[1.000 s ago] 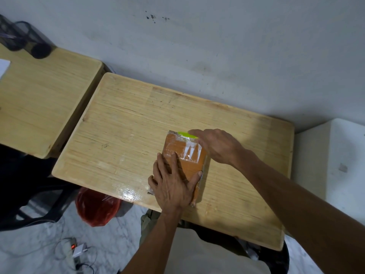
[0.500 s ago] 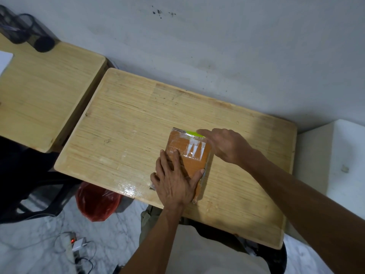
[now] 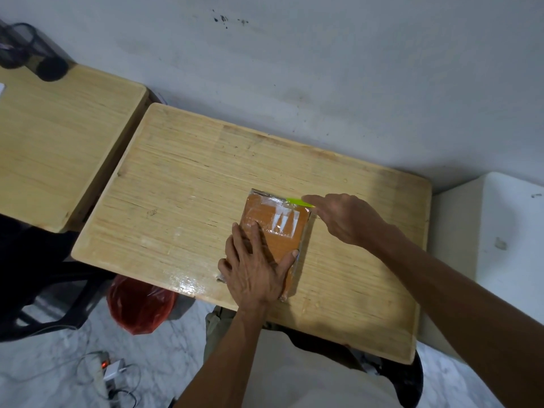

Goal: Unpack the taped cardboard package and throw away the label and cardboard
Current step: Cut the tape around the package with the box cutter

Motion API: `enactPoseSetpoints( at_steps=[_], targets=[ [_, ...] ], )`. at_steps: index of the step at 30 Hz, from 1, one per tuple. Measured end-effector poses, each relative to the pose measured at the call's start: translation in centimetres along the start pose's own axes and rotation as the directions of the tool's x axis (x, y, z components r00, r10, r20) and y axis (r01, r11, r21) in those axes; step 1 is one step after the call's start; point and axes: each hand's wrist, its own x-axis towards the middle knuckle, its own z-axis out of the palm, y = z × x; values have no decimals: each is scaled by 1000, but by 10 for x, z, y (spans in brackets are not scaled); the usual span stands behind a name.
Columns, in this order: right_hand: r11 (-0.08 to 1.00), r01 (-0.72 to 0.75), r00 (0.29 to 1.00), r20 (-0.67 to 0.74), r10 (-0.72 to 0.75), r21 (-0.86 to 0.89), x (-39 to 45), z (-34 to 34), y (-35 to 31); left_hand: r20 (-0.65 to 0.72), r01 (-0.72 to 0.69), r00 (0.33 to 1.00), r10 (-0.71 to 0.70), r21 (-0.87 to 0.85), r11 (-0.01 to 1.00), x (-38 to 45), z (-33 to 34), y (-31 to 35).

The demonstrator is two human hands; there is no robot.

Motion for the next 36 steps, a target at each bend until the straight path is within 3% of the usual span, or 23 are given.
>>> enactPoseSetpoints(
  at_steps=[5,12,15,20,26,32,36],
  targets=[
    [995,-74,996,44,77,-62,-13,-8,5,-2,32,999,-32,-5,999,-1,-1,-2],
    [992,-124,989,79,123,8,-26,-9,11,8,14,1000,-14,-3,1000,0,-2,-2],
    [979,-176,982,83,168,99,-33,-10,13,1,-3,1000,3,14,1000,1,-2,-1],
    [898,-261,953,-50,297,354,-44,-5,1,26,-20,999,20,9,1000,2,-2,-1],
    [640,-379,789,-128,601,668,-63,31,-38,89,-24,996,25,-8,1000,4,-8,0],
    [271,-400,543,-11,839,876,-70,54,-101,180,-107,977,116,-61,992,13,-20,-6],
    [114,-412,384,59,922,904,-69,59,-142,242,-189,947,211,-110,976,27,-30,-14]
  ],
)
